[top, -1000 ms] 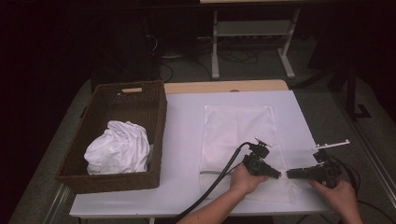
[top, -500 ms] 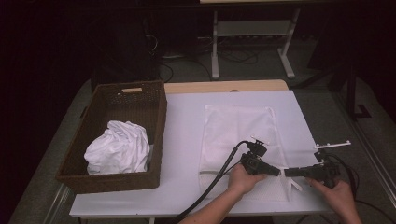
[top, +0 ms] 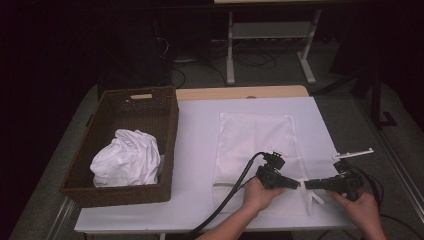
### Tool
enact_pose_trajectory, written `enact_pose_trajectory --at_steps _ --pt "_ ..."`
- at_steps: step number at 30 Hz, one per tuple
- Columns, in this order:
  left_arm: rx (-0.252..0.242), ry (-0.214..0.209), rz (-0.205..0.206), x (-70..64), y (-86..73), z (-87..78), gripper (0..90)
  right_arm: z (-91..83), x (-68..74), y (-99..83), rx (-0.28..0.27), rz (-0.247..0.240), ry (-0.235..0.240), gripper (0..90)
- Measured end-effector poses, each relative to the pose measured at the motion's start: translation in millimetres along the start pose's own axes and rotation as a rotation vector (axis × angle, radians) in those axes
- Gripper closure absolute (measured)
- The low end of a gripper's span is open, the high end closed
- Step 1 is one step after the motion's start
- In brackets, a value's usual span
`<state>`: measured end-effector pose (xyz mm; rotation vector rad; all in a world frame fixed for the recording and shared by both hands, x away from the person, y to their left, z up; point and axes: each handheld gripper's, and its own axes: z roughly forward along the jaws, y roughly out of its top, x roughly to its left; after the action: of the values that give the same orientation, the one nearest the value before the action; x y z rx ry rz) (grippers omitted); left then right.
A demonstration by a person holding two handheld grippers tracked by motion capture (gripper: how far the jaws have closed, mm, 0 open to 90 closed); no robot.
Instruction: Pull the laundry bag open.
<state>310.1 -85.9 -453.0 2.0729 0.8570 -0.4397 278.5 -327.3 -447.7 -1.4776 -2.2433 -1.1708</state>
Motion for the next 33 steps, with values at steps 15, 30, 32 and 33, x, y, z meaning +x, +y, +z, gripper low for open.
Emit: enact_pose_trajectory --at_steps 15,30,32,33 --pt "-0.006 0.021 -0.003 2.7 0.7 -7.6 86.6 -4.3 -5.3 7.8 0.019 0.01 -0.037 85.0" --pt "-0.033 0.034 -0.027 11.9 -8.4 -26.1 86.6 -10.6 -6.3 23.7 0.074 -0.013 -0.145 84.9" --pt "-0.039 0.04 -0.03 14.0 -10.4 -30.8 86.6 -10.9 -6.5 24.9 0.074 -0.015 -0.144 85.0" --pt "-0.04 0.041 -0.027 15.2 -11.4 -33.1 86.6 -10.7 -6.2 25.3 0.074 -0.017 -0.146 85.0"
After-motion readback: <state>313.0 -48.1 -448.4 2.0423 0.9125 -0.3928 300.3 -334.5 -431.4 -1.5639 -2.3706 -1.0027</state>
